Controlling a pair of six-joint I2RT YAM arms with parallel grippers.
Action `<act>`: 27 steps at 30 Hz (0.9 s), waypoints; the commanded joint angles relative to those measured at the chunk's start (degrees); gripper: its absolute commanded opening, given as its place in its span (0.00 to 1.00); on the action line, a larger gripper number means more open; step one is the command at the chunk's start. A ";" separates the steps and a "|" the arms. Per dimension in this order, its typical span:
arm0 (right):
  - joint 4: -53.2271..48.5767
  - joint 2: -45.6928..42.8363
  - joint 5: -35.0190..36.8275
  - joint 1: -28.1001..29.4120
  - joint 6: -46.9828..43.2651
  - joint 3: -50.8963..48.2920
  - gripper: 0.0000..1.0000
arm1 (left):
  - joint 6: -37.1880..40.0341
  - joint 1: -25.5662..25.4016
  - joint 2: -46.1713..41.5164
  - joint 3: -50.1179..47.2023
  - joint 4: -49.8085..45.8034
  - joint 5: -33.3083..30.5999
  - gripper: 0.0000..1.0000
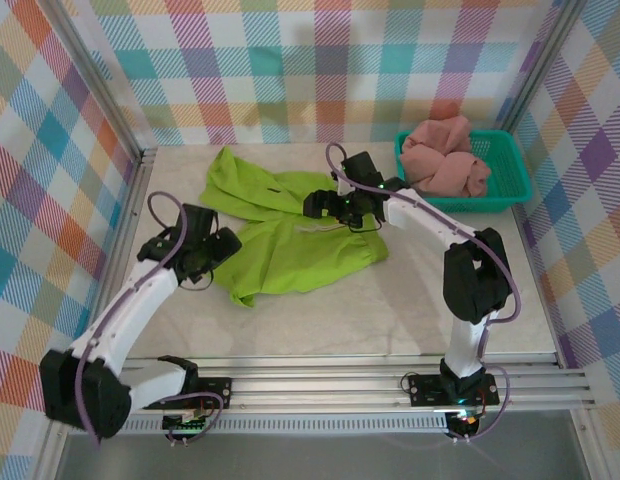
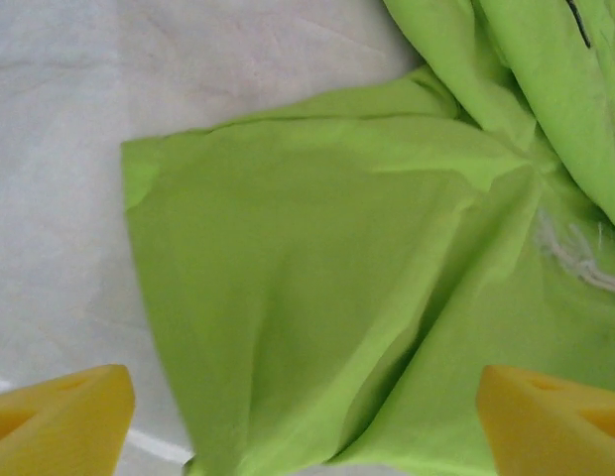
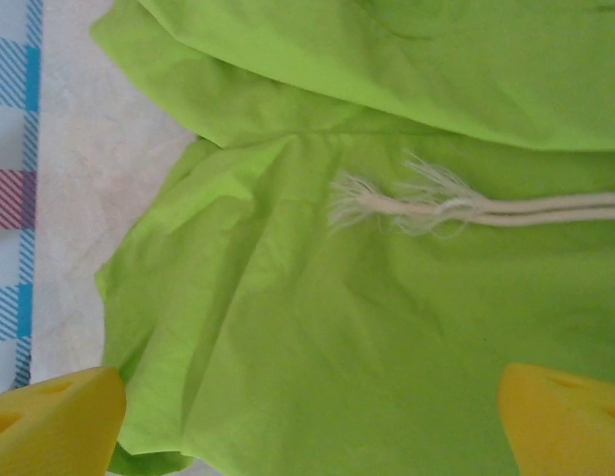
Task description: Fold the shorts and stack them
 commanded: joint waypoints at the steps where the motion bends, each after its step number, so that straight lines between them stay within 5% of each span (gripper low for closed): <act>1: 0.72 0.15 -0.76 0.00 -0.01 -2.21 0.96 | -2.46 -1.81 -3.89 -4.65 -4.45 -4.48 0.85; 14: 1.98 -1.62 0.94 0.00 0.47 -5.89 0.96 | -6.70 -7.63 2.98 -12.89 8.39 0.79 0.74; 20: 2.34 -1.87 1.27 -0.04 0.70 -7.81 0.96 | -6.84 -7.94 8.71 -13.62 12.25 2.11 0.52; 27: 2.41 -1.28 1.91 0.01 0.68 -9.67 0.96 | -2.39 -7.83 8.08 -8.25 6.53 -4.94 0.09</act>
